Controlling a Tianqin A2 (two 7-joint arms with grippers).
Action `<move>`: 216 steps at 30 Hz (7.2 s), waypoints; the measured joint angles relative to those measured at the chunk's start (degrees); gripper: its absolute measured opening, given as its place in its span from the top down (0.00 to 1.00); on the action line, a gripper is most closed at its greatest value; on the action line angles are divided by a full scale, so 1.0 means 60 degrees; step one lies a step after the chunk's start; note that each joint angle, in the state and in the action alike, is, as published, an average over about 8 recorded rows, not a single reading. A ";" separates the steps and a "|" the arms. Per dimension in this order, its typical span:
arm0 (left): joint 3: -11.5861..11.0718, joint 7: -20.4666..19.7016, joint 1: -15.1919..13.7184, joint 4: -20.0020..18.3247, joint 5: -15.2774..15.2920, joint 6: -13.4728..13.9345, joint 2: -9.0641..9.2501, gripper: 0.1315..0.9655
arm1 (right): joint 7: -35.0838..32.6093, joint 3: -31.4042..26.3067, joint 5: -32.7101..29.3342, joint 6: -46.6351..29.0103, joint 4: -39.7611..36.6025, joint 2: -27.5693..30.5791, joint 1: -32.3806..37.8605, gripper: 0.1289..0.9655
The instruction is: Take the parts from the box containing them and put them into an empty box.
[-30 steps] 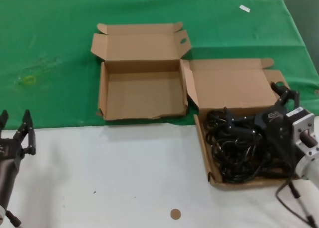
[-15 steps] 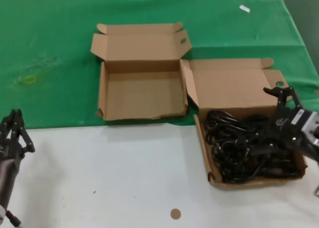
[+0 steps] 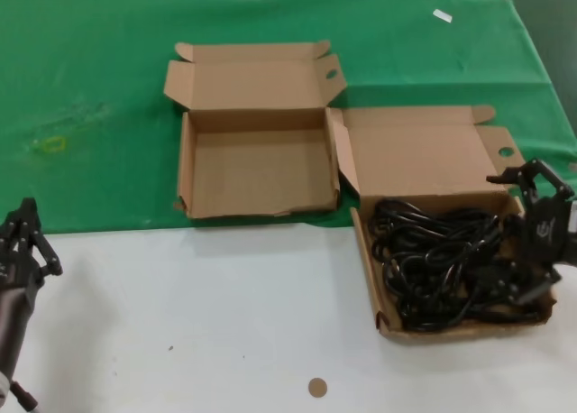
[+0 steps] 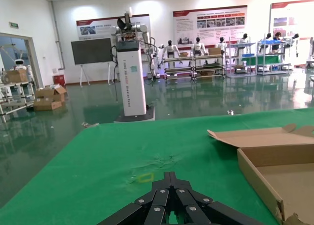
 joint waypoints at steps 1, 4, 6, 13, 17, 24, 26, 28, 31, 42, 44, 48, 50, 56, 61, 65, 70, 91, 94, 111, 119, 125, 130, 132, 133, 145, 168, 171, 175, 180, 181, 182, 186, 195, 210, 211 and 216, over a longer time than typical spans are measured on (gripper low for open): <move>0.0000 0.0000 0.0000 0.0000 0.0000 0.0000 0.0000 0.98 | -0.0106 -0.0094 -0.0048 -0.0230 -0.0087 0.0077 0.0152 0.00; 0.0000 0.0000 0.0000 0.0000 0.0000 0.0000 0.0000 0.99 | -0.0422 -0.0361 -0.0180 -0.0902 -0.0327 0.0255 0.0571 0.00; 0.0000 0.0000 0.0000 0.0000 0.0000 0.0000 0.0000 0.99 | -0.0607 -0.0536 -0.0276 -0.1302 -0.0474 0.0336 0.0851 0.00; 0.0000 0.0000 0.0000 0.0000 0.0000 0.0000 0.0000 0.99 | -0.1031 -0.1120 -0.0798 -0.2228 -0.0995 0.0310 0.1906 0.01; 0.0000 0.0000 0.0000 0.0000 0.0000 0.0000 0.0000 0.99 | -0.1217 -0.1418 -0.1152 -0.2481 -0.1305 0.0133 0.2447 0.03; 0.0000 0.0000 0.0000 0.0000 0.0000 0.0000 0.0000 0.99 | -0.1488 -0.1818 -0.1658 -0.2633 -0.1848 -0.0299 0.3166 0.06; 0.0000 0.0000 0.0000 0.0000 0.0000 0.0000 0.0000 0.99 | -0.1535 -0.1907 -0.1772 -0.2628 -0.1991 -0.0434 0.3324 0.10; 0.0000 0.0000 0.0000 0.0000 0.0000 0.0000 0.0000 0.99 | -0.1562 -0.1988 -0.1882 -0.2607 -0.2124 -0.0565 0.3462 0.13; 0.0000 0.0000 0.0000 0.0000 0.0000 0.0000 0.0000 0.99 | -0.1572 -0.2092 -0.2026 -0.2569 -0.2296 -0.0728 0.3620 0.18; 0.0000 0.0000 0.0000 0.0000 0.0000 0.0000 0.0000 0.99 | -0.1632 -0.2368 -0.2333 -0.2560 -0.2712 -0.1100 0.3917 0.40; 0.0000 0.0000 0.0000 0.0000 0.0000 0.0000 0.0000 0.99 | -0.1634 -0.2412 -0.2373 -0.2579 -0.2749 -0.1139 0.3943 0.40; 0.0000 0.0000 0.0000 0.0000 0.0000 0.0000 0.0000 0.99 | -0.1632 -0.2506 -0.2465 -0.2627 -0.2821 -0.1201 0.3988 0.53; 0.0000 0.0000 0.0000 0.0000 0.0000 0.0000 0.0000 0.99 | -0.1632 -0.2549 -0.2509 -0.2650 -0.2857 -0.1225 0.4006 0.59; 0.0000 0.0000 0.0000 0.0000 0.0000 0.0000 0.0000 0.99 | -0.1631 -0.2643 -0.2615 -0.2691 -0.2949 -0.1290 0.4062 0.73; 0.0000 0.0000 0.0000 0.0000 0.0000 0.0000 0.0000 0.99 | -0.1592 -0.2677 -0.2671 -0.2720 -0.2925 -0.1301 0.4114 0.85; 0.0000 0.0000 0.0000 0.0000 0.0000 0.0000 0.0000 0.99 | -0.1484 -0.2676 -0.2704 -0.2775 -0.2773 -0.1238 0.4154 0.87; 0.0000 0.0000 0.0000 0.0000 0.0000 0.0000 0.0000 0.99 | -0.1265 -0.2625 -0.2673 -0.2883 -0.2421 -0.1089 0.4160 0.90; 0.0000 0.0000 0.0000 0.0000 -0.0001 0.0000 0.0000 0.99 | 0.0059 -0.2567 -0.2792 -0.3217 -0.0874 -0.1211 0.5169 0.91; 0.0000 0.0000 0.0000 0.0000 -0.0001 0.0000 0.0000 0.99 | 0.0234 -0.2698 -0.2981 -0.3130 -0.0901 -0.1540 0.5482 0.91; 0.0000 0.0000 0.0000 0.0000 0.0000 0.0000 0.0000 0.99 | 0.0450 -0.3614 -0.3729 -0.2419 -0.3266 -0.4349 0.7404 0.91; 0.0000 0.0000 0.0000 0.0000 0.0000 0.0000 0.0000 0.99 | 0.0009 -0.3910 -0.3837 -0.1987 -0.5350 -0.5813 0.8259 0.91; 0.0000 0.0000 0.0000 0.0000 0.0000 0.0000 0.0000 0.99 | -0.0619 -0.4022 -0.3887 -0.1625 -0.6974 -0.6693 0.8800 0.91; 0.0000 0.0000 0.0000 0.0000 0.0000 0.0000 0.0000 0.99 | -0.1365 -0.3983 -0.3851 -0.1303 -0.8471 -0.7316 0.9287 0.91; 0.0000 0.0000 0.0000 0.0000 0.0000 0.0000 0.0000 0.99 | -0.1729 -0.3923 -0.3805 -0.1151 -0.9083 -0.7544 0.9489 0.91; 0.0000 0.0000 0.0000 0.0000 0.0000 0.0000 0.0000 0.99 | -0.1910 -0.3888 -0.3780 -0.1073 -0.9362 -0.7644 0.9583 0.91; 0.0000 0.0000 0.0000 0.0000 0.0000 0.0000 0.0000 0.99 | -0.3782 -0.3425 -0.3520 -0.0201 -1.2008 -0.8490 1.0482 0.88; 0.0000 0.0000 0.0000 0.0000 -0.0001 0.0000 0.0000 0.96 | -0.4029 -0.3002 -0.3314 0.0528 -1.1904 -0.8496 0.9960 0.50; 0.0000 0.0000 0.0000 0.0000 -0.0001 0.0000 0.0000 0.93 | -0.3807 -0.2846 -0.3180 0.0799 -1.1405 -0.8414 0.9494 0.40; 0.0000 0.0000 0.0000 0.0000 -0.0002 0.0000 0.0000 0.88 | -0.3477 -0.2612 -0.2981 0.1205 -1.0658 -0.8292 0.8795 0.32; 0.0000 0.0000 0.0000 0.0000 -0.0002 0.0000 0.0000 0.86 | -0.3047 -0.2308 -0.2720 0.1734 -0.9687 -0.8133 0.7887 0.19; 0.0000 0.0000 0.0000 0.0000 -0.0001 0.0000 0.0000 0.84 | -0.2960 -0.2246 -0.2667 0.1842 -0.9490 -0.8100 0.7703 0.16; 0.0000 0.0000 0.0000 0.0000 -0.0001 0.0000 0.0000 0.82 | -0.2873 -0.2185 -0.2614 0.1949 -0.9293 -0.8068 0.7518 0.16; 0.0000 0.0000 0.0000 0.0000 0.0000 0.0000 0.0000 0.73 | -0.2534 -0.1944 -0.2408 0.2367 -0.8525 -0.7942 0.6800 0.15; 0.0000 0.0001 0.0000 0.0000 -0.0002 0.0000 0.0000 0.48 | -0.1754 -0.1390 -0.1935 0.3327 -0.6754 -0.7652 0.5143 0.03; 0.0000 0.0005 0.0000 0.0000 -0.0002 0.0000 0.0000 0.19 | -0.0464 -0.0478 -0.1152 0.4916 -0.3841 -0.7175 0.2418 0.00; 0.0000 0.0005 0.0000 0.0000 -0.0002 0.0000 0.0000 0.17 | -0.0376 -0.0416 -0.1099 0.5024 -0.3643 -0.7143 0.2234 0.00; 0.0000 0.0004 0.0000 0.0000 -0.0002 0.0000 0.0000 0.08 | 0.0055 -0.0109 -0.0835 0.5554 -0.2661 -0.6982 0.1316 0.00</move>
